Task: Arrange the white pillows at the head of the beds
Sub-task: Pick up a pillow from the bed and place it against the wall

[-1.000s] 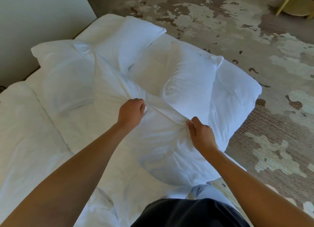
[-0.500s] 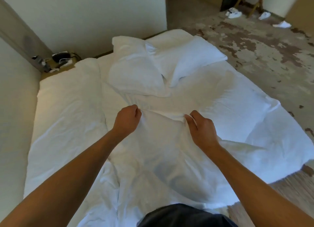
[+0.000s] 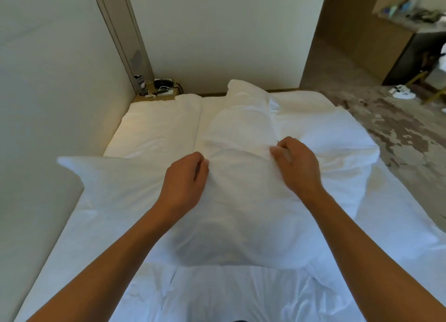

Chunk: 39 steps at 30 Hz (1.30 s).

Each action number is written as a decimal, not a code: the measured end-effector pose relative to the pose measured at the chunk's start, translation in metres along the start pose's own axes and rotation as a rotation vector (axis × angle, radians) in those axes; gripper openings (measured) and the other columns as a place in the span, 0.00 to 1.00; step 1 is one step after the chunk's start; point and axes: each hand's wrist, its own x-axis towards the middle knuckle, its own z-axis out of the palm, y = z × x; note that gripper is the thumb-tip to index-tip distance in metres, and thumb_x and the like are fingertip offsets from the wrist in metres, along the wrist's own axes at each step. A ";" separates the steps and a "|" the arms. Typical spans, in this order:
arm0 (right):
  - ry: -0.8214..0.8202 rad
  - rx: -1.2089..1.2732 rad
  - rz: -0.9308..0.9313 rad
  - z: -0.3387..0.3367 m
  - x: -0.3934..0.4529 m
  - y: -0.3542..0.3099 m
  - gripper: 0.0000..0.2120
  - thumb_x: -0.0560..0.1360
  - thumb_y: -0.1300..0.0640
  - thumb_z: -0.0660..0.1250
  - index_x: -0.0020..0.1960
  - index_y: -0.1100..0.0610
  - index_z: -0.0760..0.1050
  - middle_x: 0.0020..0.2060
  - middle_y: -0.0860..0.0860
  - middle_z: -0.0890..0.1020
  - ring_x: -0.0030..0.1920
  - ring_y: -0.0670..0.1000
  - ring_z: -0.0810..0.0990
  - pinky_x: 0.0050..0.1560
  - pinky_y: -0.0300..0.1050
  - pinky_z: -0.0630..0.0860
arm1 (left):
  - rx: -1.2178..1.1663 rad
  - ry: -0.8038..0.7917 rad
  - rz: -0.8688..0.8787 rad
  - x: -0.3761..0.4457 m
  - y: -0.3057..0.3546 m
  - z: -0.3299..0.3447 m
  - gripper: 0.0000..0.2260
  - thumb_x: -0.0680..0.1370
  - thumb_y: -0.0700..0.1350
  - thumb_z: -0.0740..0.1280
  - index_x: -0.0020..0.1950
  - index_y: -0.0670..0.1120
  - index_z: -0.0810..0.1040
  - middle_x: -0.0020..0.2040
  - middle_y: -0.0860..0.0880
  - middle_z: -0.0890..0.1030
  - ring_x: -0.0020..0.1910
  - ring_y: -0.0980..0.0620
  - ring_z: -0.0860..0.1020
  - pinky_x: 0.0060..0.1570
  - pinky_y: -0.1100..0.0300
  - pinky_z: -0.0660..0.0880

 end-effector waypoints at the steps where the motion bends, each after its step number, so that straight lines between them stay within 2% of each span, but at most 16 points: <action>1: -0.062 0.046 -0.022 0.007 -0.003 -0.003 0.16 0.78 0.31 0.64 0.50 0.43 0.74 0.44 0.40 0.81 0.46 0.45 0.79 0.42 0.43 0.73 | -0.005 0.010 0.008 -0.009 0.002 -0.002 0.15 0.86 0.47 0.60 0.41 0.44 0.72 0.33 0.51 0.74 0.32 0.54 0.72 0.33 0.63 0.66; 3: -0.205 0.071 -0.080 0.029 -0.014 -0.006 0.24 0.72 0.22 0.64 0.58 0.38 0.74 0.52 0.35 0.82 0.50 0.39 0.78 0.47 0.35 0.72 | 0.004 0.014 0.001 -0.026 0.000 0.000 0.14 0.85 0.48 0.60 0.41 0.46 0.72 0.33 0.53 0.72 0.32 0.56 0.72 0.32 0.67 0.63; 7: -0.439 0.057 -0.073 0.079 -0.049 0.005 0.28 0.70 0.21 0.66 0.61 0.38 0.75 0.58 0.37 0.82 0.54 0.44 0.81 0.48 0.30 0.69 | 0.057 -0.055 -0.099 -0.064 -0.028 0.020 0.14 0.86 0.47 0.60 0.41 0.45 0.73 0.34 0.52 0.73 0.32 0.56 0.71 0.33 0.64 0.64; 10: -0.622 0.076 -0.076 0.108 -0.081 0.013 0.35 0.66 0.18 0.67 0.65 0.38 0.74 0.60 0.36 0.80 0.56 0.43 0.79 0.54 0.36 0.74 | 0.096 -0.142 -0.242 -0.100 -0.064 0.036 0.15 0.86 0.47 0.60 0.42 0.42 0.74 0.36 0.48 0.76 0.35 0.49 0.74 0.37 0.56 0.68; 13: -0.714 0.036 -0.112 0.137 -0.111 0.011 0.34 0.69 0.24 0.69 0.66 0.45 0.78 0.59 0.44 0.82 0.57 0.49 0.82 0.56 0.45 0.78 | 0.074 -0.160 -0.386 -0.133 -0.098 0.038 0.15 0.85 0.45 0.61 0.39 0.43 0.71 0.32 0.49 0.73 0.32 0.50 0.71 0.35 0.56 0.64; 15: -0.676 -0.002 -0.141 0.153 -0.124 0.003 0.28 0.71 0.32 0.72 0.62 0.51 0.81 0.54 0.49 0.84 0.52 0.54 0.84 0.52 0.47 0.78 | 0.054 -0.140 -0.448 -0.148 -0.110 0.036 0.16 0.85 0.44 0.61 0.38 0.43 0.69 0.30 0.51 0.70 0.30 0.52 0.69 0.33 0.56 0.63; 17: -0.612 -0.006 -0.157 0.165 -0.131 -0.010 0.22 0.74 0.37 0.74 0.59 0.53 0.83 0.51 0.51 0.85 0.50 0.55 0.84 0.51 0.49 0.79 | 0.045 -0.116 -0.481 -0.157 -0.115 0.035 0.15 0.85 0.44 0.61 0.38 0.44 0.69 0.31 0.52 0.69 0.30 0.54 0.69 0.32 0.58 0.63; 19: -0.592 0.016 -0.143 0.170 -0.133 -0.022 0.21 0.76 0.37 0.72 0.59 0.51 0.82 0.52 0.49 0.85 0.51 0.53 0.83 0.54 0.49 0.80 | 0.028 -0.108 -0.513 -0.162 -0.117 0.036 0.14 0.85 0.44 0.61 0.40 0.44 0.71 0.33 0.52 0.71 0.31 0.55 0.70 0.31 0.62 0.64; 22: -0.639 0.061 -0.035 0.171 -0.130 -0.032 0.19 0.78 0.36 0.68 0.61 0.48 0.79 0.55 0.44 0.84 0.54 0.49 0.83 0.54 0.43 0.79 | 0.004 -0.114 -0.558 -0.166 -0.122 0.039 0.13 0.86 0.45 0.60 0.43 0.42 0.73 0.36 0.50 0.74 0.33 0.54 0.71 0.33 0.64 0.65; 24: -0.674 0.053 -0.001 0.168 -0.127 -0.035 0.20 0.77 0.36 0.70 0.62 0.48 0.78 0.56 0.44 0.84 0.55 0.49 0.83 0.54 0.43 0.80 | -0.007 -0.107 -0.584 -0.168 -0.126 0.041 0.13 0.85 0.45 0.60 0.43 0.43 0.73 0.35 0.51 0.73 0.33 0.56 0.70 0.33 0.64 0.65; 27: -0.773 -0.077 -0.080 0.164 -0.125 -0.040 0.26 0.73 0.35 0.74 0.65 0.46 0.76 0.59 0.44 0.81 0.55 0.49 0.82 0.54 0.45 0.80 | -0.046 -0.085 -0.605 -0.168 -0.131 0.042 0.11 0.84 0.44 0.62 0.43 0.42 0.73 0.34 0.52 0.72 0.32 0.55 0.70 0.32 0.61 0.65; 30: -0.778 -0.177 -0.143 0.164 -0.128 -0.046 0.27 0.73 0.36 0.74 0.66 0.47 0.76 0.58 0.45 0.80 0.53 0.51 0.82 0.53 0.46 0.80 | -0.076 -0.077 -0.615 -0.168 -0.134 0.039 0.10 0.83 0.44 0.64 0.41 0.44 0.72 0.33 0.52 0.72 0.32 0.55 0.70 0.32 0.59 0.65; 32: -0.725 -0.245 -0.204 0.166 -0.130 -0.048 0.21 0.76 0.41 0.73 0.65 0.50 0.78 0.57 0.47 0.81 0.53 0.53 0.82 0.55 0.48 0.78 | -0.080 -0.076 -0.624 -0.168 -0.137 0.036 0.10 0.82 0.44 0.66 0.41 0.44 0.72 0.33 0.52 0.73 0.32 0.53 0.70 0.33 0.57 0.66; 35: -0.592 -0.312 -0.230 0.169 -0.129 -0.044 0.10 0.81 0.54 0.69 0.58 0.54 0.85 0.53 0.52 0.84 0.53 0.57 0.81 0.53 0.50 0.77 | -0.103 -0.049 -0.645 -0.168 -0.140 0.031 0.09 0.80 0.44 0.68 0.42 0.43 0.75 0.33 0.50 0.76 0.31 0.53 0.72 0.33 0.57 0.68; 39: -0.420 -0.323 -0.180 0.166 -0.126 -0.043 0.09 0.81 0.59 0.68 0.56 0.56 0.87 0.52 0.53 0.85 0.53 0.57 0.79 0.54 0.51 0.76 | -0.142 -0.042 -0.668 -0.169 -0.140 0.026 0.09 0.80 0.46 0.69 0.41 0.45 0.79 0.35 0.50 0.80 0.33 0.52 0.76 0.35 0.57 0.73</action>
